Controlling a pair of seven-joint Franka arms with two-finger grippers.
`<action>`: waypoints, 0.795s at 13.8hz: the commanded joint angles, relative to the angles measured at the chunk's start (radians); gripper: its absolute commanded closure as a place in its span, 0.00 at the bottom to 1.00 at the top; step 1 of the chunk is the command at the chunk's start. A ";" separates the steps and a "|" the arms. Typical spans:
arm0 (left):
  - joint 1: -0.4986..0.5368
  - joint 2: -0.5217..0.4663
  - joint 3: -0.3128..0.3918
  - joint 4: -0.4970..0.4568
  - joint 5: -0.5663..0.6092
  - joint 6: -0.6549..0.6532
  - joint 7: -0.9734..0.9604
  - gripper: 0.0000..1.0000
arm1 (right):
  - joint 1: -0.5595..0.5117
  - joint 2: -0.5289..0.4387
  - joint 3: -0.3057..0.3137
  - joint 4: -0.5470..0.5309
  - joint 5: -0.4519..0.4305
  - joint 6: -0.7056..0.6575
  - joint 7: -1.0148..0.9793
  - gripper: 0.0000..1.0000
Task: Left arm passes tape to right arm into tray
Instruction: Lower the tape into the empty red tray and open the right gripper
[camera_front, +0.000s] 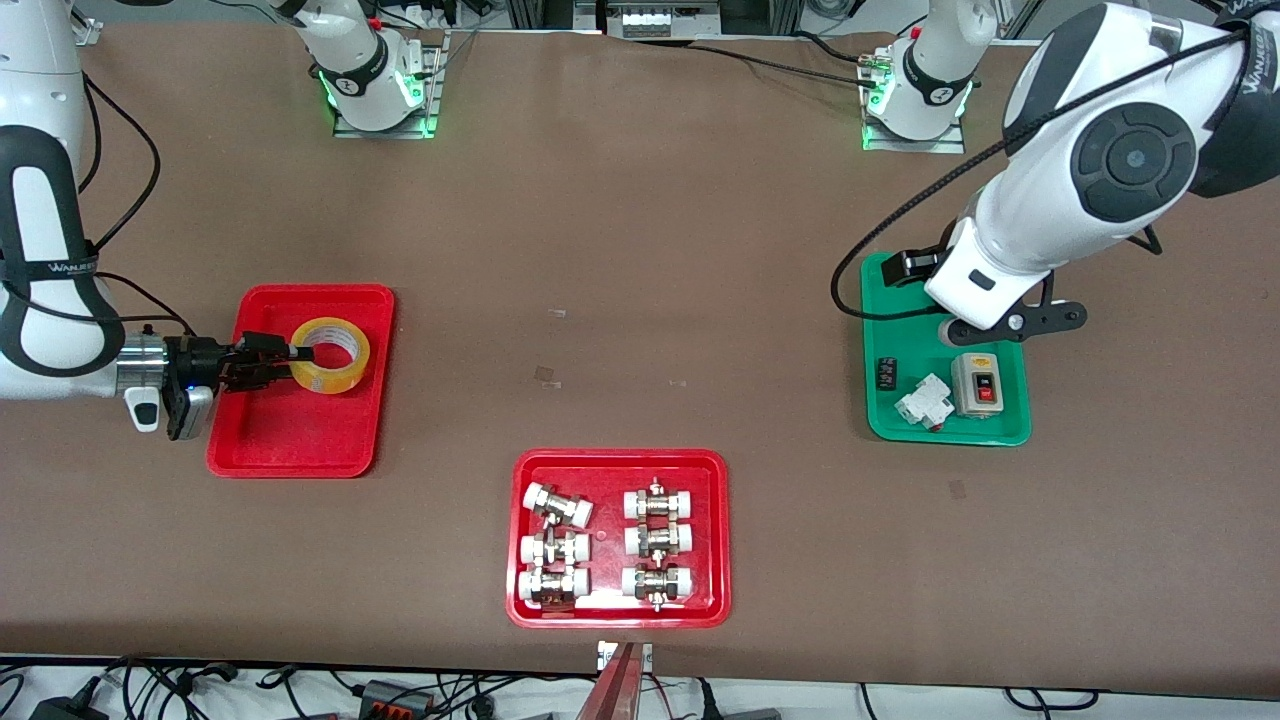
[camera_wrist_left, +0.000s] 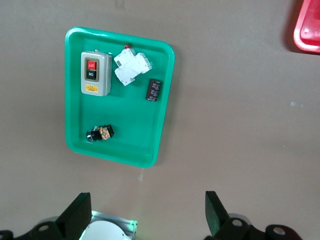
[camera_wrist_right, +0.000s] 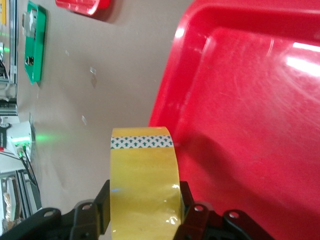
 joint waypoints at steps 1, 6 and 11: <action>0.007 -0.172 -0.001 -0.256 0.024 0.128 0.027 0.00 | -0.010 0.022 0.022 0.009 -0.026 0.029 -0.048 0.74; 0.126 -0.278 0.006 -0.384 0.024 0.218 0.144 0.00 | 0.038 0.004 0.022 0.009 -0.174 0.127 -0.061 0.00; 0.242 -0.266 0.000 -0.358 0.024 0.248 0.313 0.00 | 0.112 -0.094 0.017 0.008 -0.362 0.218 -0.021 0.00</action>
